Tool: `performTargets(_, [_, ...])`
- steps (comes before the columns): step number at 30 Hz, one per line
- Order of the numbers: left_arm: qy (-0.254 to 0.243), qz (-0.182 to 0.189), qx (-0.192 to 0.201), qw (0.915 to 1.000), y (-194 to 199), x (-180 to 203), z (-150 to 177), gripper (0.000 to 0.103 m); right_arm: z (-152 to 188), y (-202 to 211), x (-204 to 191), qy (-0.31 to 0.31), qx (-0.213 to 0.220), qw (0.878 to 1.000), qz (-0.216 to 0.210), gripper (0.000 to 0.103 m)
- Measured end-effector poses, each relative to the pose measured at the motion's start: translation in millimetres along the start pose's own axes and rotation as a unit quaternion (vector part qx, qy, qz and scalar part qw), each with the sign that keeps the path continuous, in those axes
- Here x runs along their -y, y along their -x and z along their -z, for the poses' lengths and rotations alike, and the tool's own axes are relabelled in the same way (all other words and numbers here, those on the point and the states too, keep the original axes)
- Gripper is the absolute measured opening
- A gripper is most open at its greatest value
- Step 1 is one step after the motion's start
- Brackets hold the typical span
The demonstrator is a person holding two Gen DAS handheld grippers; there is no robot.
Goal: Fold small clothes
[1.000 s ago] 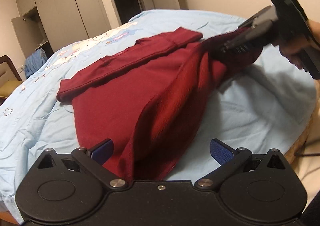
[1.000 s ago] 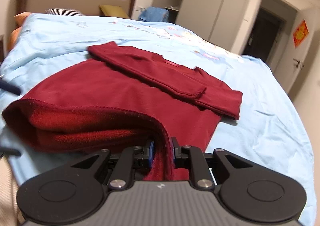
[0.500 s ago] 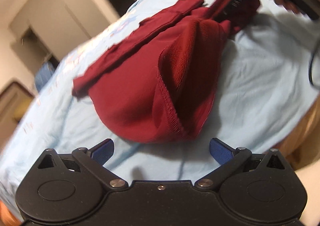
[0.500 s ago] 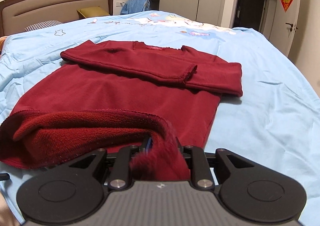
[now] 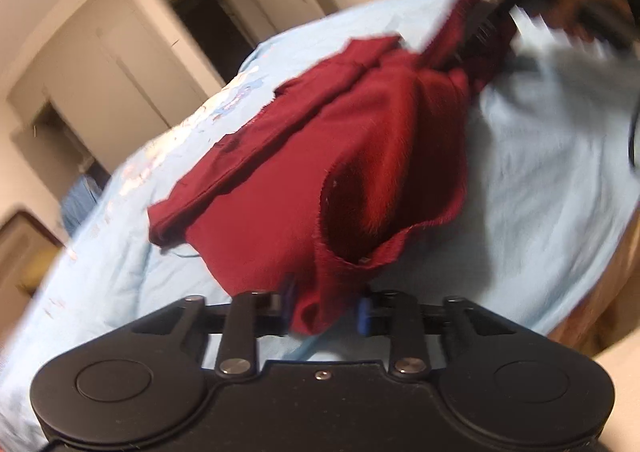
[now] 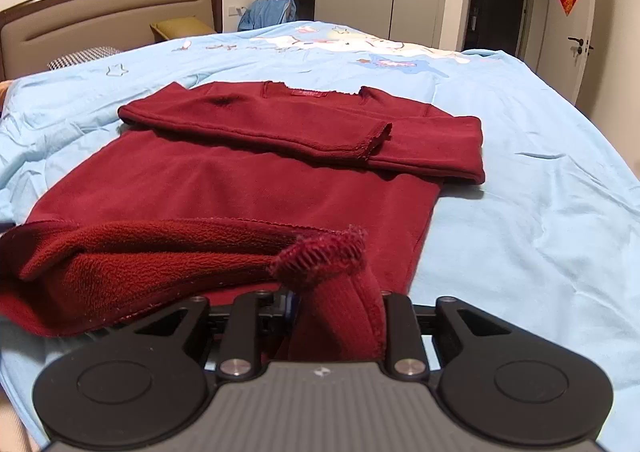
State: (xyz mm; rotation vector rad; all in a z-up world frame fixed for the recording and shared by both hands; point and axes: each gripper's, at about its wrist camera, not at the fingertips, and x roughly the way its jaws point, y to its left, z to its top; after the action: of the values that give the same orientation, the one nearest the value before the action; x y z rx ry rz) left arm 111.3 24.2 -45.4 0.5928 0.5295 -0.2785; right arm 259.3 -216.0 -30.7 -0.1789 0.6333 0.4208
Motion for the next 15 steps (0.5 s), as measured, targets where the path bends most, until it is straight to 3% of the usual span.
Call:
performTargets(3, [0.087,0.019,0.019,0.9958,5,-22,-4,0.016,3,7,5,-0.007,0.009,1.0,-0.004,0.035])
performTargets(7, [0.173,0.026,0.038,0.9838,9,-45,-7,0.01,7,21,8,-0.004,0.022,1.0,-0.012,0.049])
performTargets(15, [0.315,0.035,0.053,0.947,3,-82,-17,0.006,23,50,2,0.031,0.042,0.998,-0.023,0.07])
